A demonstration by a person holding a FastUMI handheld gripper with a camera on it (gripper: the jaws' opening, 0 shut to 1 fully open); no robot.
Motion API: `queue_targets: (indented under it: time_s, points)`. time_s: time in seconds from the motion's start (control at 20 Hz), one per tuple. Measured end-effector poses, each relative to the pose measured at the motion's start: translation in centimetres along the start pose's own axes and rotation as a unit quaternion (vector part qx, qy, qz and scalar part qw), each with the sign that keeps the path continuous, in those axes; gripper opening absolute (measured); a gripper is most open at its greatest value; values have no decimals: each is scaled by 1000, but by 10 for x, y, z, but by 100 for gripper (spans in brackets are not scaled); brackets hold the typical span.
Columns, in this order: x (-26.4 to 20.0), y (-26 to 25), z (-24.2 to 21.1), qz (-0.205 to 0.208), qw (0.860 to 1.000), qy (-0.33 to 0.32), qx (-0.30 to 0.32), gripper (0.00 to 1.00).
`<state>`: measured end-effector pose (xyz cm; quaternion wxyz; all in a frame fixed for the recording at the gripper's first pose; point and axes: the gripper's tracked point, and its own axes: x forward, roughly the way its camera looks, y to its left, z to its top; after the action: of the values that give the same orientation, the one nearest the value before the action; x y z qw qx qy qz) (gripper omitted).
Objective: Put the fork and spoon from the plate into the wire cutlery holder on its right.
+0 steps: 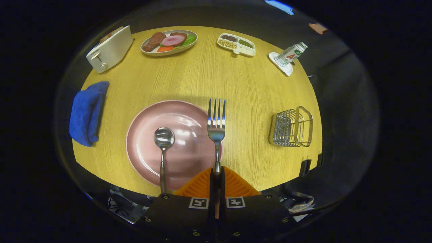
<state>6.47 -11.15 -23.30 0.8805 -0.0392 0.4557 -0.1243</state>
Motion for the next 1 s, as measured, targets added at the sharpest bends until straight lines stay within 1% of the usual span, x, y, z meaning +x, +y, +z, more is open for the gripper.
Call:
queue_targets:
  time_s: [0.35, 0.6, 1.0]
  points:
    - [-1, -51, 0, -19, 998, 8, 60, 5]
    - [1, -92, -4, -37, 994, 22, 105, 5]
    - [13, -137, -7, -35, 984, 43, 171, 5]
